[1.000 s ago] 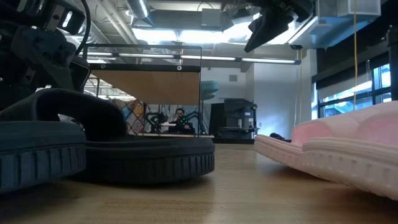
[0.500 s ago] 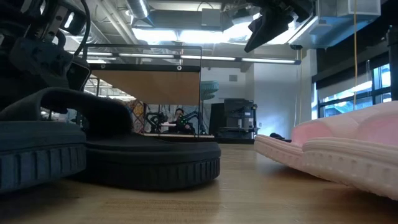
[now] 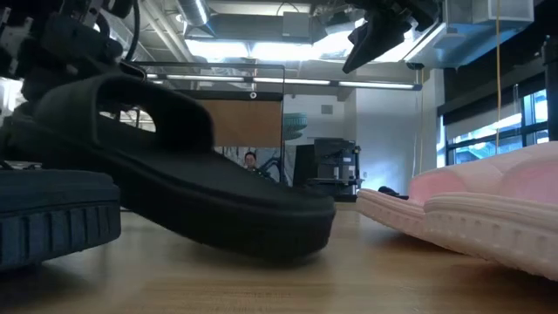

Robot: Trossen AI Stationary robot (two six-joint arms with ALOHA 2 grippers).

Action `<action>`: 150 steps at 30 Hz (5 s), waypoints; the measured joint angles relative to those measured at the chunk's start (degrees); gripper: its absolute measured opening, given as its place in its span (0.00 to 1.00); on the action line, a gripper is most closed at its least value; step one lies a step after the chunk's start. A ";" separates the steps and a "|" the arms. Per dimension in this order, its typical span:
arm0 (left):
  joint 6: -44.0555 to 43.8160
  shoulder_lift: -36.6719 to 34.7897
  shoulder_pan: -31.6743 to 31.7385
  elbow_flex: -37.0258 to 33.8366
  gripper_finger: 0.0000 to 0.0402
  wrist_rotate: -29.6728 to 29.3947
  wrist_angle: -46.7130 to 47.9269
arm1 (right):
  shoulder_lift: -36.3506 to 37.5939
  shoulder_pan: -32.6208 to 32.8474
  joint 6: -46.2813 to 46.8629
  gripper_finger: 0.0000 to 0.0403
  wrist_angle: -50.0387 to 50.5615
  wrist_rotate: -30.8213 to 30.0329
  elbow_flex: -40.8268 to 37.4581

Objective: Pick and place slides into the shelf
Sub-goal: Put the right black slipper on the shelf

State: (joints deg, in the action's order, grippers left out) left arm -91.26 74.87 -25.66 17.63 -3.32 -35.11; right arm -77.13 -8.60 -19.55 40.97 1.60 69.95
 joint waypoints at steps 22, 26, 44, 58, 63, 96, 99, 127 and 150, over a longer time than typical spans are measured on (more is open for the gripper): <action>27.11 0.00 -2.40 8.40 0.00 -2.55 -15.17 | 0.00 0.01 4.42 0.31 -7.51 0.00 0.02; 39.05 -0.59 -0.49 14.81 0.00 -4.61 -14.62 | 0.03 0.00 4.52 0.31 -9.06 0.00 0.02; 31.79 -30.27 18.58 18.99 0.00 -11.06 29.12 | 0.03 0.01 4.26 0.31 -8.46 0.00 0.24; 26.85 -30.23 37.09 18.97 0.00 2.95 38.72 | 0.03 0.00 0.33 0.31 -8.43 -0.02 0.24; 26.86 -29.55 42.52 18.91 0.00 8.74 39.06 | 0.03 0.00 -0.43 0.31 -8.44 -0.02 0.24; 30.53 -20.04 56.31 18.91 0.11 22.62 39.43 | 0.00 -0.02 -0.05 0.31 -5.05 -0.02 0.24; 30.53 -20.04 56.31 18.91 0.11 23.25 39.47 | 0.00 -0.03 -0.04 0.31 -5.05 -0.02 0.24; 34.92 -20.86 57.21 18.91 0.40 23.84 41.30 | -0.02 -0.01 0.00 0.31 -5.05 -0.02 0.23; 54.72 -34.15 52.75 18.91 0.42 27.87 43.08 | -0.02 0.00 -3.26 0.31 -13.67 1.50 -1.81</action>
State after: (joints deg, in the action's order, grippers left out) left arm -36.55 40.72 27.10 36.53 24.55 7.97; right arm -77.14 -8.60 -22.81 27.30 3.10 68.14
